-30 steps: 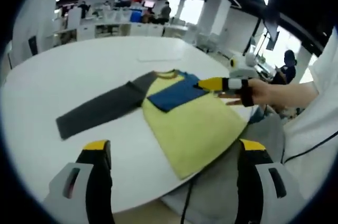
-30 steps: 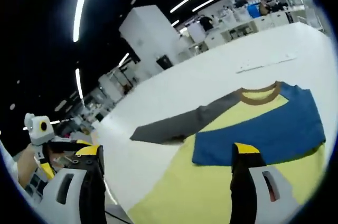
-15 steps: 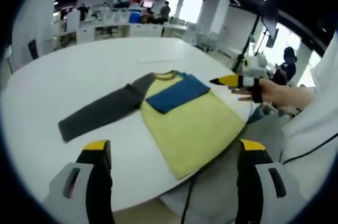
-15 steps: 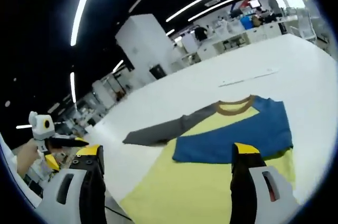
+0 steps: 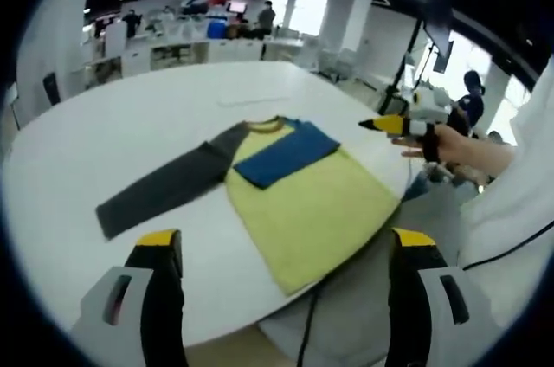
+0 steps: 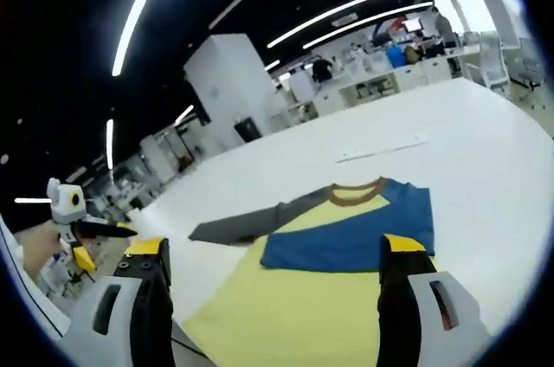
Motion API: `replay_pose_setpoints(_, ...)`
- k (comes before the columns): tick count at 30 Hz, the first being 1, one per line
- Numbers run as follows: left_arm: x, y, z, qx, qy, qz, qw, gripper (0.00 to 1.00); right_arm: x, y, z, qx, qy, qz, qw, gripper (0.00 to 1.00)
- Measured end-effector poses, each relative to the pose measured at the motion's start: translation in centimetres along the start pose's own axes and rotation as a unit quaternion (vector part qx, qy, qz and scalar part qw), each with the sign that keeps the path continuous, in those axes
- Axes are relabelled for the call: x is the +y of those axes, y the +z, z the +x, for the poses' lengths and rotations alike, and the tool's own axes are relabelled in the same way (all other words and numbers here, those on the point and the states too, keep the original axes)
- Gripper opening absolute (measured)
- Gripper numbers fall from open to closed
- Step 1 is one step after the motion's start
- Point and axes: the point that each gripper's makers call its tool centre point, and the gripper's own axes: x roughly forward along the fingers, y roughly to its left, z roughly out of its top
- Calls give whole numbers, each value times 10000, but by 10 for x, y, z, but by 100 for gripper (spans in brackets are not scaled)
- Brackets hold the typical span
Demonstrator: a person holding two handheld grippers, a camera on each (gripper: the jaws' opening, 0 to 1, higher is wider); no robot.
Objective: Fold the garment on the visible template until the final outline fits inside the template.
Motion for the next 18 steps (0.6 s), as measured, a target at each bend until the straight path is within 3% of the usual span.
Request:
replay_pose_setpoints(7,-7,2,3,43,-57,44,10000,96,-12,2,-19,6,-162,-198,9997,100)
replay_pose_setpoints(18,-10,8,2,3,-35,93,10000,96,-46,19,-64,-304,-610,-160,9975,100)
